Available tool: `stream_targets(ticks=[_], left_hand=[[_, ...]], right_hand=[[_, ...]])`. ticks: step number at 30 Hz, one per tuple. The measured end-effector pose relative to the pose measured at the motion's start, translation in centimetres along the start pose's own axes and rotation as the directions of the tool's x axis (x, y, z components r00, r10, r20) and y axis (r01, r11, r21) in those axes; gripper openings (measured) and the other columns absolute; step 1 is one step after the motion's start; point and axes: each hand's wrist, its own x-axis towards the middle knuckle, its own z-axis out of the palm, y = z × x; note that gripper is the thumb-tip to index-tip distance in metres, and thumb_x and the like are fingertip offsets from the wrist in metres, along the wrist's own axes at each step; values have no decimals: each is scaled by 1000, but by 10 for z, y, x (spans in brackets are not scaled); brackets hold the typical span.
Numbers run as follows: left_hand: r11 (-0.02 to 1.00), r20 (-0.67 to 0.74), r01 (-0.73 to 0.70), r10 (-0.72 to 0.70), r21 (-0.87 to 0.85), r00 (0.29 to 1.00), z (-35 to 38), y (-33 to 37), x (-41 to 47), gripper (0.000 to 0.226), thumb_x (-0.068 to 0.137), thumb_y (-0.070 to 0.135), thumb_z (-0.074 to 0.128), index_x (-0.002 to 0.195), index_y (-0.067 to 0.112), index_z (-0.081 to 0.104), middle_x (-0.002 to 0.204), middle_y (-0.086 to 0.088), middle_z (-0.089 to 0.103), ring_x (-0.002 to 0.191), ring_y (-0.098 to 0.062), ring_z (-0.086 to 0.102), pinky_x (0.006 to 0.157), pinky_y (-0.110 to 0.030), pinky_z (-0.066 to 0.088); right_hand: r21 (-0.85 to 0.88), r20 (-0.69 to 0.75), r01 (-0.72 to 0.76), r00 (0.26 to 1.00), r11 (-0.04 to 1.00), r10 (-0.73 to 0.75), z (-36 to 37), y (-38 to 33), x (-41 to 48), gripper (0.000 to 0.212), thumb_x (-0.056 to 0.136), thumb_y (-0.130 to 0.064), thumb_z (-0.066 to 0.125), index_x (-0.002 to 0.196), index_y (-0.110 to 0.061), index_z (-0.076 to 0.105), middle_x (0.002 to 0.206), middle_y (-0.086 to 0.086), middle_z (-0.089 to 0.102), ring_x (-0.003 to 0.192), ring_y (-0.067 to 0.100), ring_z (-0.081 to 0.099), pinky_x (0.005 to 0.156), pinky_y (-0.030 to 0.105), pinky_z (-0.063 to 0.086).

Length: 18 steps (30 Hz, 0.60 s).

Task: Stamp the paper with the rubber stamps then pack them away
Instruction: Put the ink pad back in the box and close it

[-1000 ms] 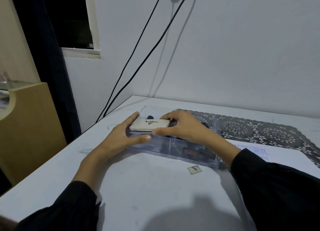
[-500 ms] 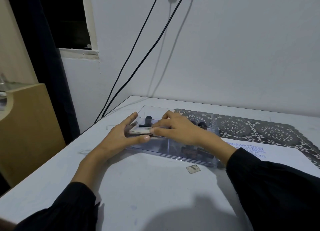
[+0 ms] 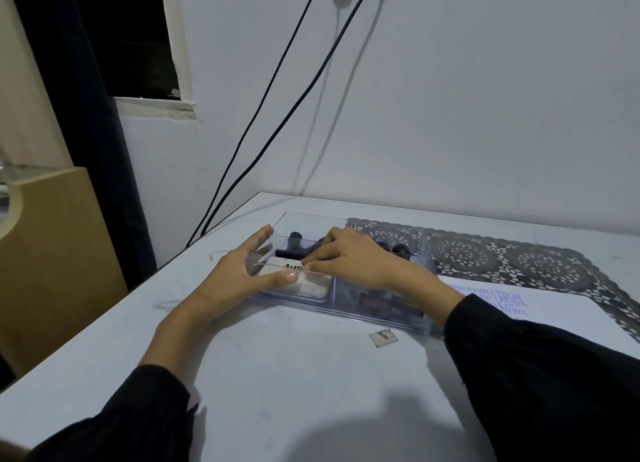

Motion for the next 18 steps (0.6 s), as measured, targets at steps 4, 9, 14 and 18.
stream_targets(ticks=[4, 9, 14, 18], left_hand=[[1000, -5, -5, 5, -13, 1000, 0, 0, -1, 119, 43, 66, 84, 146, 34, 33, 141, 26, 43, 126, 9, 42, 106, -30, 40], [999, -4, 5, -5, -39, 1000, 1, -1, -2, 113, 47, 62, 85, 145, 37, 35, 138, 30, 44, 126, 9, 42, 109, -35, 39], [998, -4, 8, -8, -57, 1000, 1, -1, -4, 110, 48, 59, 86, 144, 40, 35, 138, 31, 44, 125, 8, 45, 106, -32, 41], [996, 0, 17, -17, -91, 1000, 3, 3, -5, 108, 47, 58, 86, 142, 40, 38, 139, 30, 44, 126, 2, 46, 105, -33, 42]], right_hand=[[296, -118, 26, 993, 955, 9, -9, -4, -12, 26, 90, -49, 56, 105, -35, 71, 105, 2, 54, 99, 19, 54, 91, 38, 45], [508, -303, 21, 940, 861, 156, -32, 3, -33, 22, 85, -45, 64, 101, -33, 73, 111, -5, 55, 98, 13, 59, 82, 27, 50], [545, -349, -60, 890, 836, 292, -43, 37, -70, 30, 79, -45, 71, 108, -41, 68, 128, -10, 46, 120, 7, 45, 99, 31, 37], [637, -303, -156, 850, 755, 431, -27, 60, -99, 49, 77, -39, 73, 124, -43, 58, 149, -7, 29, 137, 17, 31, 101, 30, 27]])
